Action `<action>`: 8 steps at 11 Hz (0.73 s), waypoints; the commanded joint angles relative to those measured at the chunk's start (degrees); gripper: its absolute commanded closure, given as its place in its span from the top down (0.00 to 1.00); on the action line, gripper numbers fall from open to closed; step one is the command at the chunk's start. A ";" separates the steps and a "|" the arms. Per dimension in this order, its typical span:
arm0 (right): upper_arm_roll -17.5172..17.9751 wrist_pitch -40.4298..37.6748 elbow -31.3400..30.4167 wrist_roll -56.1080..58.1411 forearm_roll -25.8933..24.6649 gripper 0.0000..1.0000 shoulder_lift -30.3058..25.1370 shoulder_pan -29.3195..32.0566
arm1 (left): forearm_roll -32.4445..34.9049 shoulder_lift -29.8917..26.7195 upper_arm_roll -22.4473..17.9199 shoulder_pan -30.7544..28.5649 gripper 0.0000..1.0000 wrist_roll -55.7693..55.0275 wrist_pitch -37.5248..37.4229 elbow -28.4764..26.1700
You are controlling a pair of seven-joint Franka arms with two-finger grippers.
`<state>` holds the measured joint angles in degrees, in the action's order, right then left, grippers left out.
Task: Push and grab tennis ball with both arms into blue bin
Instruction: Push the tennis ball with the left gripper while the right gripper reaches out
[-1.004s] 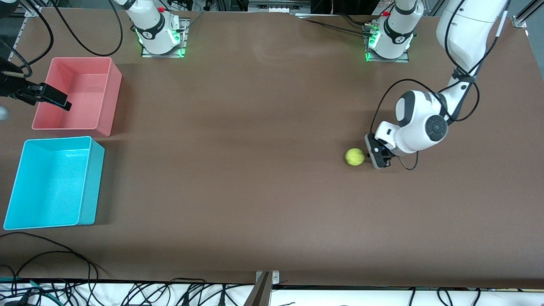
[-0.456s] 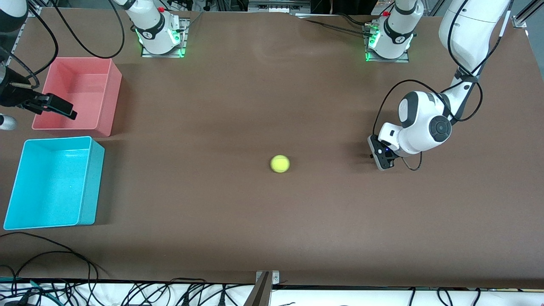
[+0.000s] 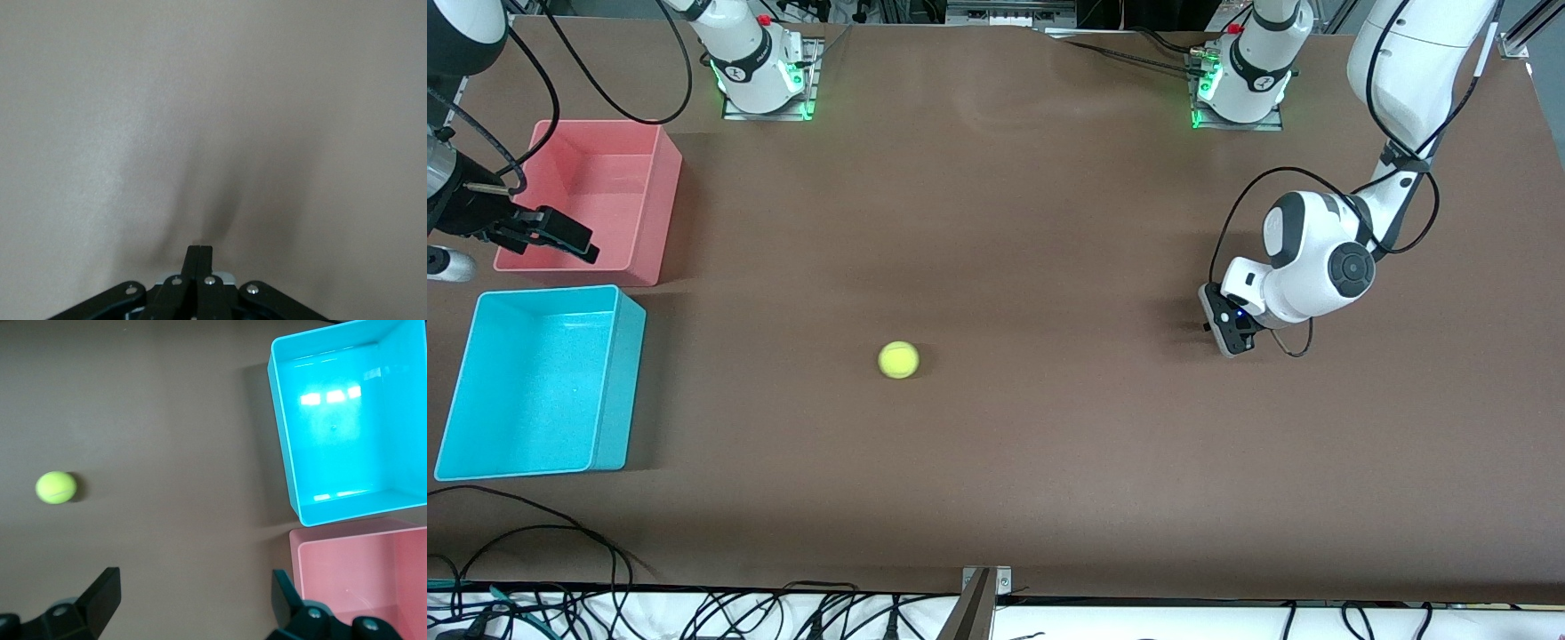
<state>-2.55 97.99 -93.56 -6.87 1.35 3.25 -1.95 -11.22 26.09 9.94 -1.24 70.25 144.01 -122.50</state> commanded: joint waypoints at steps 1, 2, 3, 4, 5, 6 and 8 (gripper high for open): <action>0.08 -0.78 1.10 -0.60 -0.20 1.00 0.79 -0.95 | -0.73 -1.39 -1.23 -0.43 0.03 1.03 -0.57 -0.90; -0.09 -0.87 1.01 -0.34 -0.21 1.00 2.02 -0.61 | -0.73 -1.48 -1.33 -0.43 0.03 1.03 -0.57 -0.90; -0.27 -0.95 0.58 0.02 -0.56 1.00 2.90 -0.43 | -0.73 -1.48 -1.24 -0.43 0.03 1.03 -0.57 -0.90; -0.35 -1.22 -0.47 0.11 -1.26 1.00 2.99 -0.34 | -0.73 -1.48 -1.33 -0.43 0.04 0.94 -0.57 -0.99; -0.35 -1.22 -1.61 0.02 -1.61 1.00 2.91 -0.43 | -0.73 -1.48 -1.33 -0.43 0.07 0.85 -0.66 -0.99; -0.35 -1.22 -1.71 -0.50 -1.70 1.00 3.17 -0.43 | -0.73 -1.57 -1.33 -0.51 0.10 0.77 -0.66 -0.99; -0.35 -1.04 -2.06 -0.60 -4.93 1.00 5.62 -0.43 | -0.73 -2.09 -2.11 -0.95 1.00 1.03 -0.66 -1.43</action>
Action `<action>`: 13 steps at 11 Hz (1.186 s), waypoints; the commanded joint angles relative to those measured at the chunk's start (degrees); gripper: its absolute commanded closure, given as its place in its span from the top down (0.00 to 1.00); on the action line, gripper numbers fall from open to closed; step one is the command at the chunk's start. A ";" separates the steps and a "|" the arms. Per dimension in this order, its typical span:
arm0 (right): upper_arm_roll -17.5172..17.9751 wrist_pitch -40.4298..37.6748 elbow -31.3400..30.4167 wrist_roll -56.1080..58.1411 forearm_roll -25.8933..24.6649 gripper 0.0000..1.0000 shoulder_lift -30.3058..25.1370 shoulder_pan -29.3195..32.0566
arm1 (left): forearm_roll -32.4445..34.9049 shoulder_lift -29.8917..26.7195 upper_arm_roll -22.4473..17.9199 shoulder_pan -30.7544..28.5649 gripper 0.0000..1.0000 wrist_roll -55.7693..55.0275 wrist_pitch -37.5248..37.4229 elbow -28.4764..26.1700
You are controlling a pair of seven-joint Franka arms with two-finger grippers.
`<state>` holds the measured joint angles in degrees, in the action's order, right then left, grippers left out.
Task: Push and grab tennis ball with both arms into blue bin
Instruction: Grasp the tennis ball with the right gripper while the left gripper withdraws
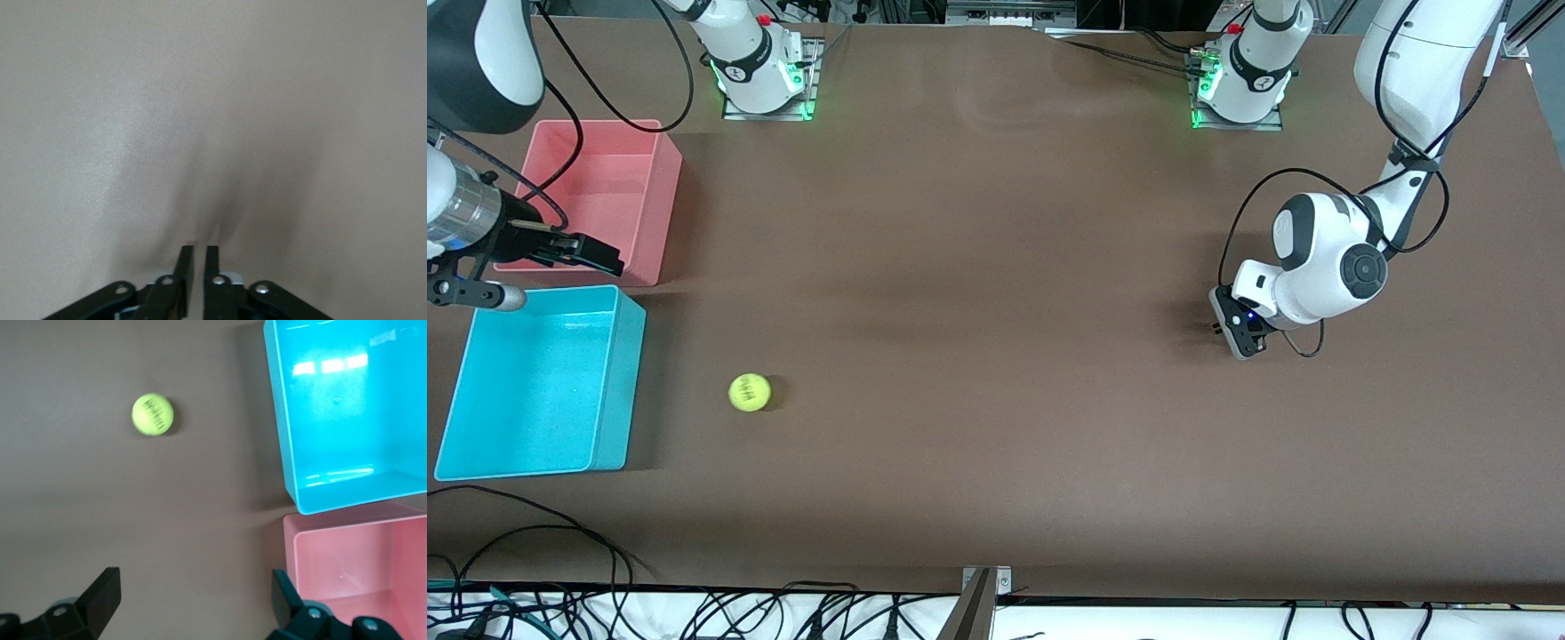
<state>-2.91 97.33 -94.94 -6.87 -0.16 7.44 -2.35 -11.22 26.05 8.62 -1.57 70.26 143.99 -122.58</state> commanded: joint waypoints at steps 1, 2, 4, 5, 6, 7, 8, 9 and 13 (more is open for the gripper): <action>0.10 0.05 -0.68 -0.60 -5.79 1.00 3.18 -0.02 | -0.73 -2.32 -0.88 -0.71 1.00 1.02 -0.73 -1.43; 0.10 0.93 -0.68 -0.26 -6.68 1.00 4.59 -0.02 | -0.73 -2.41 -0.88 -0.80 1.00 1.02 -0.73 -1.35; 0.10 3.65 -0.51 0.19 -8.44 1.00 7.22 -0.19 | -0.73 -2.49 -0.88 -1.15 1.00 0.76 -0.91 -1.43; 0.10 3.75 -0.25 0.53 -9.75 1.00 9.06 -0.54 | -0.73 -2.49 -0.88 -1.15 1.00 0.58 -0.82 -1.43; 0.19 4.62 0.10 0.62 -10.90 1.00 10.30 -0.55 | -0.73 -3.02 -0.88 -1.24 1.00 0.58 -0.91 -1.43; 0.28 6.54 0.11 0.71 -11.61 1.00 11.01 -0.55 | -0.73 -3.37 -0.88 -1.24 1.00 0.58 -0.82 -1.43; 0.54 8.74 0.11 0.80 -11.79 1.00 12.06 -0.90 | -0.73 -4.42 -0.88 -1.85 1.00 0.58 -0.91 -1.43; 0.54 11.89 0.19 0.89 -12.92 1.00 13.46 -1.25 | -0.73 -4.60 -0.88 -1.94 1.00 0.58 -0.82 -1.43; 0.54 29.71 3.52 5.51 -21.28 1.00 22.93 -3.36 | -0.73 -6.79 -0.88 -3.34 1.00 0.58 -1.08 -1.35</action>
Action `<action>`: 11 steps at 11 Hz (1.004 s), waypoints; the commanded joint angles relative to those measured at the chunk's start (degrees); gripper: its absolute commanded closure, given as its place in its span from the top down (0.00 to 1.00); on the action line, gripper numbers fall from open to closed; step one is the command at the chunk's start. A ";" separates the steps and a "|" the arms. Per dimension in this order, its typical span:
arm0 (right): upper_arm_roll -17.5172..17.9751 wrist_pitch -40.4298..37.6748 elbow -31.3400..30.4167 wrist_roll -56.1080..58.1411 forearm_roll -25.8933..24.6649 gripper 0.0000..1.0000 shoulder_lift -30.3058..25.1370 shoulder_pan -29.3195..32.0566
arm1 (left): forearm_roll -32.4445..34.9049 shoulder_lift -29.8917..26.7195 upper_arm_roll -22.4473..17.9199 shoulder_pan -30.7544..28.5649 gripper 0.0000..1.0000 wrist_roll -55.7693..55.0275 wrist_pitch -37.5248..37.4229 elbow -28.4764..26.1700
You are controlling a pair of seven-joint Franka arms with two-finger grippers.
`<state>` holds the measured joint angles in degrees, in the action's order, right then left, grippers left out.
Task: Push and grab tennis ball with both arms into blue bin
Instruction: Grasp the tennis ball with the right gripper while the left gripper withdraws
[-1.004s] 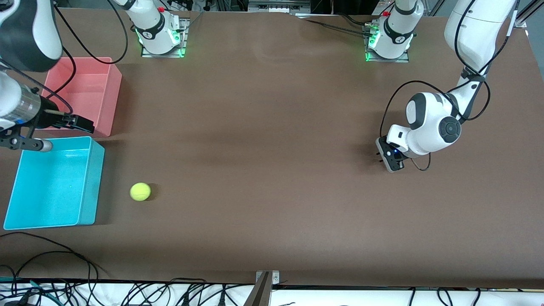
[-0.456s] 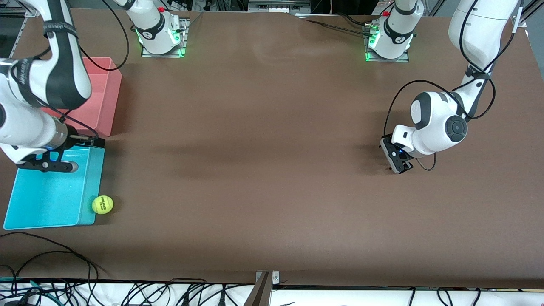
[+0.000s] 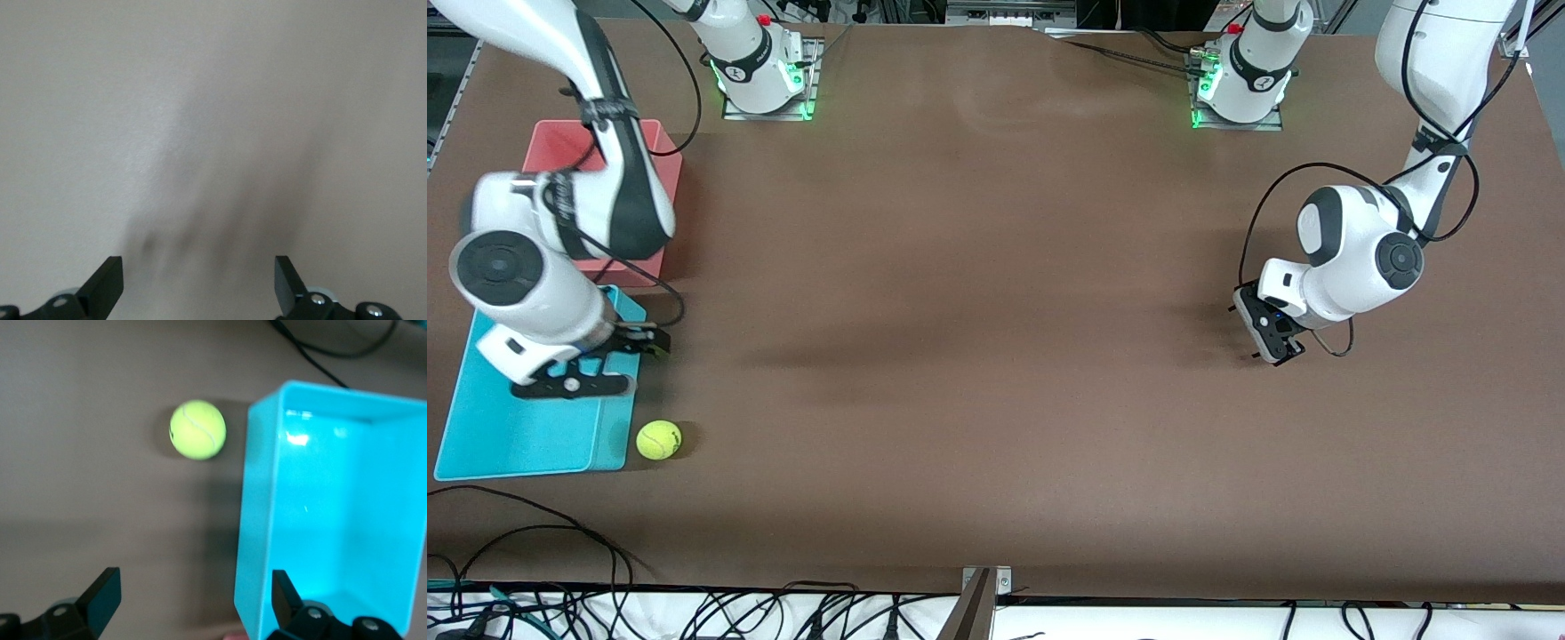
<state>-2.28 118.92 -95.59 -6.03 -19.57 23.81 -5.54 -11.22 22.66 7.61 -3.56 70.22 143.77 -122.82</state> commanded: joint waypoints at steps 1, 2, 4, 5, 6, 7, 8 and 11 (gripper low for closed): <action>-0.18 13.48 6.19 5.93 -1.79 1.00 9.99 0.35 | -0.73 -5.24 0.12 -1.36 1.00 0.62 -2.25 -1.11; -0.18 17.79 7.86 6.11 -1.87 1.00 12.98 0.61 | -0.73 -7.70 0.12 -1.28 1.00 0.71 -3.57 -1.11; -0.27 25.71 10.07 6.55 -2.05 1.00 17.83 1.05 | -0.65 -13.15 -1.97 -0.84 1.00 0.80 -8.13 -0.58; -0.44 30.01 10.16 8.21 -2.14 1.00 19.76 1.23 | -0.21 -15.26 -4.16 -0.49 1.00 0.88 -10.59 0.47; -0.45 35.19 10.16 9.18 -2.14 1.00 21.87 2.28 | 1.36 -16.41 -5.14 -0.57 1.00 0.88 -13.84 3.26; -0.45 37.85 10.08 9.80 -2.05 1.00 23.20 3.16 | 4.51 -17.55 -5.24 -0.57 1.00 0.71 -17.09 6.07; -0.45 38.05 10.08 10.07 -2.05 1.00 23.30 3.34 | 8.54 -18.44 -5.06 -0.57 1.00 0.45 -19.47 8.62; -0.45 37.70 8.15 10.95 -1.96 1.00 23.21 3.95 | 9.99 -22.03 -5.24 -1.28 1.00 -7.07 -28.08 13.82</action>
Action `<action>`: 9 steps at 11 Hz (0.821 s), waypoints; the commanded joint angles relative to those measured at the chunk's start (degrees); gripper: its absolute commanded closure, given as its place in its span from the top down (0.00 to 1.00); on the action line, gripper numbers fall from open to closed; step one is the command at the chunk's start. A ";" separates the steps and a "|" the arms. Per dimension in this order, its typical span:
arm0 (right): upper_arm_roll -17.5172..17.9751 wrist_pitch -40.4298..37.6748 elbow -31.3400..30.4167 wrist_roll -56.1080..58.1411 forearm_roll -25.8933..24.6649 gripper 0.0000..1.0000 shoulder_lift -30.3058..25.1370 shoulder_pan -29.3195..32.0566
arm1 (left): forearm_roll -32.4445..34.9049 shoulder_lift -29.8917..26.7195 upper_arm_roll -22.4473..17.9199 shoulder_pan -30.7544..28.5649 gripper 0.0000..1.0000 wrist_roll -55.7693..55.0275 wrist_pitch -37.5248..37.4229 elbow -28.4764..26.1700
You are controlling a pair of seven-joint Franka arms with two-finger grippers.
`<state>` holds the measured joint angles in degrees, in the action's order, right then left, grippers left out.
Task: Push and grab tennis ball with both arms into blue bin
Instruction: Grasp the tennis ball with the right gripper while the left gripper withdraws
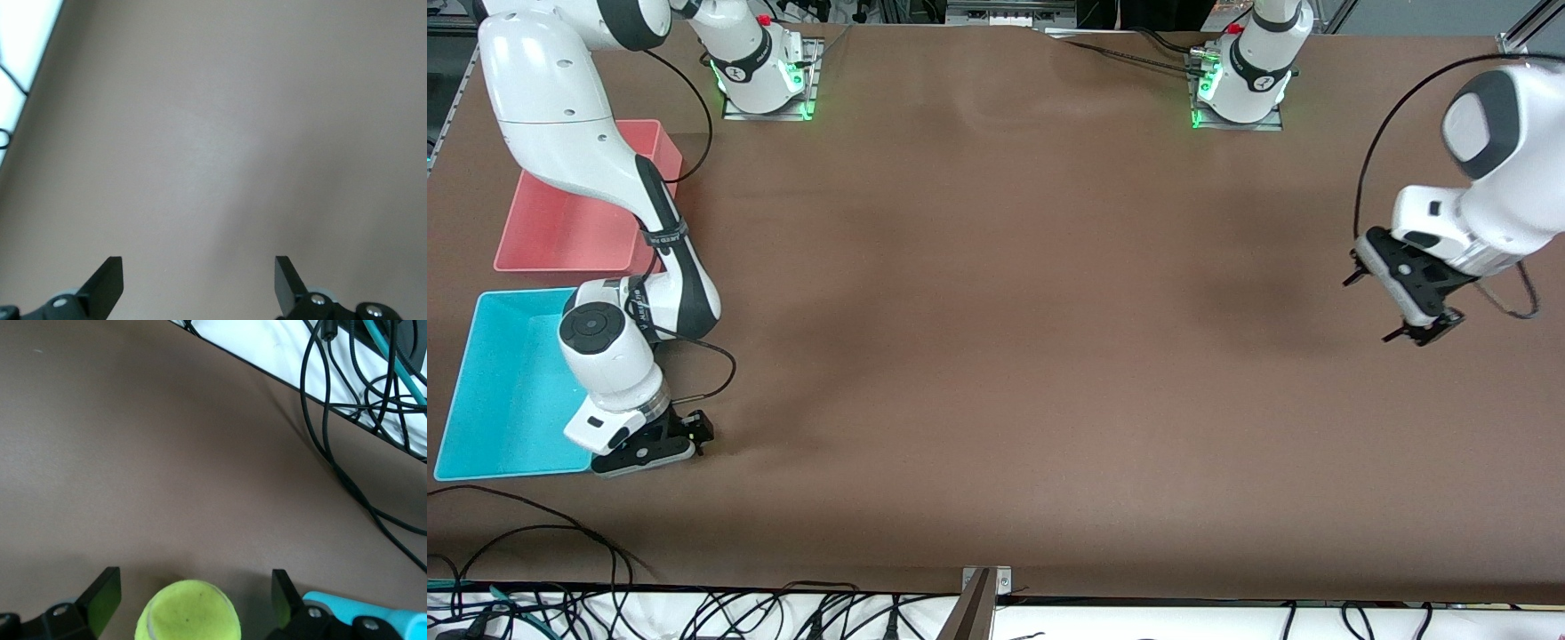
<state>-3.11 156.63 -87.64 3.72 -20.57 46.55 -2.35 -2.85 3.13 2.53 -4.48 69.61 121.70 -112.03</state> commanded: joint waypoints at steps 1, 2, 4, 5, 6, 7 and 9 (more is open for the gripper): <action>0.39 -0.01 -0.94 1.12 -0.79 1.00 0.47 0.85 | 1.88 -3.73 -0.24 -0.35 1.00 -13.99 -10.30 4.78; 0.39 -0.19 -1.82 1.12 -0.79 1.00 0.47 0.85 | 2.41 -4.53 0.02 -0.35 1.00 -18.85 -14.35 6.54; 0.39 -0.27 -2.79 1.12 -0.79 1.00 0.47 0.94 | 3.91 -6.02 0.63 -0.18 1.00 -29.74 -19.90 8.57; 0.39 -0.28 -2.62 0.94 -0.70 0.97 0.39 0.94 | 3.91 -6.64 1.33 -0.18 1.00 -34.32 -22.10 9.36; 0.39 -0.45 -2.71 1.03 -0.70 0.64 0.38 0.85 | 3.91 -6.73 1.78 -0.09 1.00 -40.46 -25.34 11.46; 0.39 -2.28 -2.62 1.11 -0.70 0.34 0.30 0.94 | 4.00 -6.65 2.65 -0.18 1.00 -46.26 -28.51 13.83; 0.39 -5.10 -2.71 0.85 -0.61 0.26 0.30 0.94 | 4.08 -6.47 3.01 -0.18 1.00 -53.32 -33.44 17.79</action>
<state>-3.12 154.23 -89.82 4.35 -20.57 47.37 -1.88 -0.58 -3.58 4.82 -4.61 24.77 93.95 -99.32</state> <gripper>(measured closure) 0.256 0.000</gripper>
